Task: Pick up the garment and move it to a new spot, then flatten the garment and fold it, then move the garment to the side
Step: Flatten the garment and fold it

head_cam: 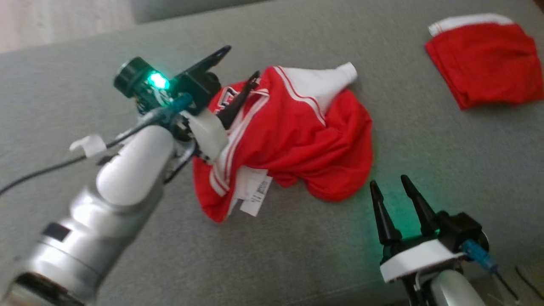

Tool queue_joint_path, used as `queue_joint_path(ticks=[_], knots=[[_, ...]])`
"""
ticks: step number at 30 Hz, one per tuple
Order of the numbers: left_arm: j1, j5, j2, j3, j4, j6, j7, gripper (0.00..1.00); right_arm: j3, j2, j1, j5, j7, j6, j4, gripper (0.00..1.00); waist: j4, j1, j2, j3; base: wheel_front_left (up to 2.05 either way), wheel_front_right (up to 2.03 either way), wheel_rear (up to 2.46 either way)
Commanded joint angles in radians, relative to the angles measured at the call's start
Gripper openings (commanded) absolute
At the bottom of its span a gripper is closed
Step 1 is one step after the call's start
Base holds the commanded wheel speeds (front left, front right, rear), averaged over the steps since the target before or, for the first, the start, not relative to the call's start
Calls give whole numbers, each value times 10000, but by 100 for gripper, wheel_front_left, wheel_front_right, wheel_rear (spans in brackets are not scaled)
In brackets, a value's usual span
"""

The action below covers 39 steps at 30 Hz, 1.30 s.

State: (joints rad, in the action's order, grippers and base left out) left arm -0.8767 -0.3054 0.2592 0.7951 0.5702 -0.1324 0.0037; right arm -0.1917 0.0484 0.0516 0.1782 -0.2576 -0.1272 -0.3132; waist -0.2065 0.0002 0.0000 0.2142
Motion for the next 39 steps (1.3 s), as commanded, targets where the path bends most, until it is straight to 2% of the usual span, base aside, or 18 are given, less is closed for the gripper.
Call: queue_joint_path(ticks=[1, 9, 22, 24, 25, 26, 27, 28, 33, 39], knots=[[-650, -96, 445, -96, -178, 20, 71, 100, -225, 61, 355, 90, -42, -35, 344, 100, -423, -2, 0, 431, 0, 0, 0], [-1338, -914, 1197, 1768, 634, 19, 156, 100, -344, 24, 625, 250, -42, -35, 431, 100, -792, -2, 0, 873, 0, 0, 0], [-1855, -1580, 1278, 2958, 1718, 18, -472, 100, -705, 20, 862, 384, -42, -35, 510, 100, -1498, -2, 0, 1140, 0, 0, 0], [-1923, -1694, 1253, 3152, 1861, 18, -489, 69, -699, 19, 869, 413, -42, -35, 554, 100, -1663, -2, 0, 1179, 0, 0, 0], [-1961, -1743, 1246, 3223, 1955, 18, -528, 44, -702, 19, 867, 433, -42, -35, 573, 100, -1741, -2, 0, 1189, 0, 0, 0], [-2009, -1780, 1235, 3277, 2060, 18, -570, 27, -703, 19, 858, 451, -42, -35, 588, 100, -1811, -2, 0, 1198, 0, 0, 0], [-2073, -1762, 1227, 3355, 2152, 18, -622, 5, -713, 19, 850, 470, -42, -35, 597, 100, -1882, -2, 0, 1203, 0, 0, 0], [-2137, -1736, 1222, 3406, 2250, 18, -694, 0, -727, 19, 840, 494, -42, -35, 607, 100, -1949, -2, 0, 1202, 0, 0, 0], [-2522, -1494, 1082, 3466, 2609, 124, -1385, 0, -818, 19, 737, 576, -42, -35, 600, 100, -2179, -2, 0, 1041, 0, 0, 0], [-3691, -1337, 427, 3071, 2416, 464, -2376, 0, -895, 19, 528, 649, -42, -35, 543, 100, -2155, -2, 0, 558, 0, 0, 0]])
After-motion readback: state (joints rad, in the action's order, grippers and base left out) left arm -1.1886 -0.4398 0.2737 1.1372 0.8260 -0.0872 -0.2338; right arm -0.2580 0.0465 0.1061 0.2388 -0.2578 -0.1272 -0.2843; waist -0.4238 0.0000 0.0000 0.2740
